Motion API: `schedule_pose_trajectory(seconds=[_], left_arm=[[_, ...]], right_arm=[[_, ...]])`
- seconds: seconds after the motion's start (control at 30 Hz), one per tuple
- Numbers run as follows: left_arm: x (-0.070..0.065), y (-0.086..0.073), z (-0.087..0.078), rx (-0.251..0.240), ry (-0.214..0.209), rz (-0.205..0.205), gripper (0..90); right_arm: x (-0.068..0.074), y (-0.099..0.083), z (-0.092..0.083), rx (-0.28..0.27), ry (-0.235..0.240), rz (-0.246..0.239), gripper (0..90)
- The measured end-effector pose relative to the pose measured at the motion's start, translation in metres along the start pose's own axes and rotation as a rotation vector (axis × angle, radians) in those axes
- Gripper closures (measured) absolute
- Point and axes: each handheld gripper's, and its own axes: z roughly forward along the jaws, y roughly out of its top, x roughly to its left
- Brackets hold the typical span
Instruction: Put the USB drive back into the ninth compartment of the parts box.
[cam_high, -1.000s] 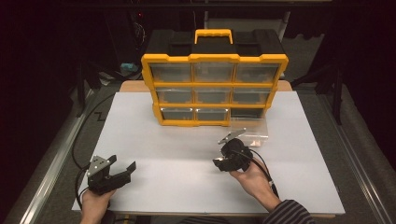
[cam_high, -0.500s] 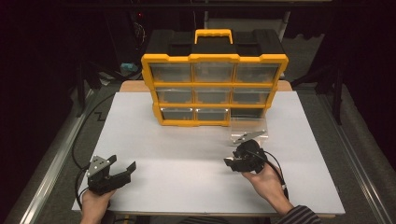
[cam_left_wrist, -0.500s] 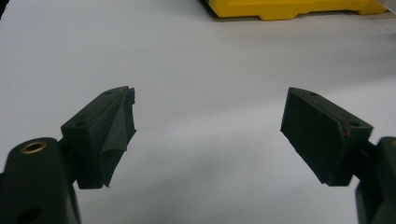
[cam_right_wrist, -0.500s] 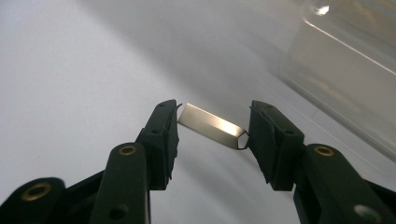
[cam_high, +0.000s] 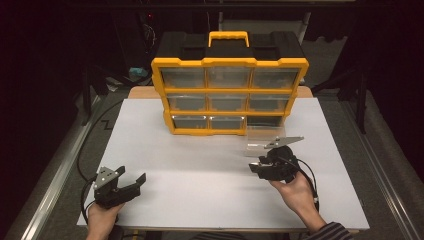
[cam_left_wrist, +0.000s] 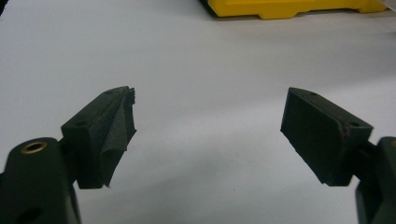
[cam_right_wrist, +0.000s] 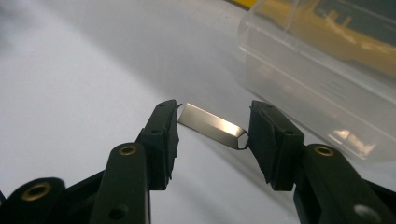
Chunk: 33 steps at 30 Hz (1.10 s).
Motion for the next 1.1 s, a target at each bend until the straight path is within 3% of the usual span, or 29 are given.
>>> schedule_pose_trajectory(seconds=[0.3,0.5,0.9,1.1], left_arm=[[0.000,0.000,0.000,0.005,0.002,0.004,18.6],[0.000,0.000,0.000,0.003,0.004,0.004,18.6],[0.000,0.000,0.000,0.004,0.008,0.004,18.6],[0.000,0.000,0.001,0.006,0.006,0.007,18.6]], right_arm=[[-0.003,0.007,-0.018,-0.051,-0.019,-0.010,54.2],[-0.011,0.011,-0.026,-0.082,-0.032,0.009,54.2],[-0.022,0.023,-0.032,-0.102,-0.068,0.019,54.2],[-0.033,0.035,-0.025,-0.095,-0.089,0.040,54.1]])
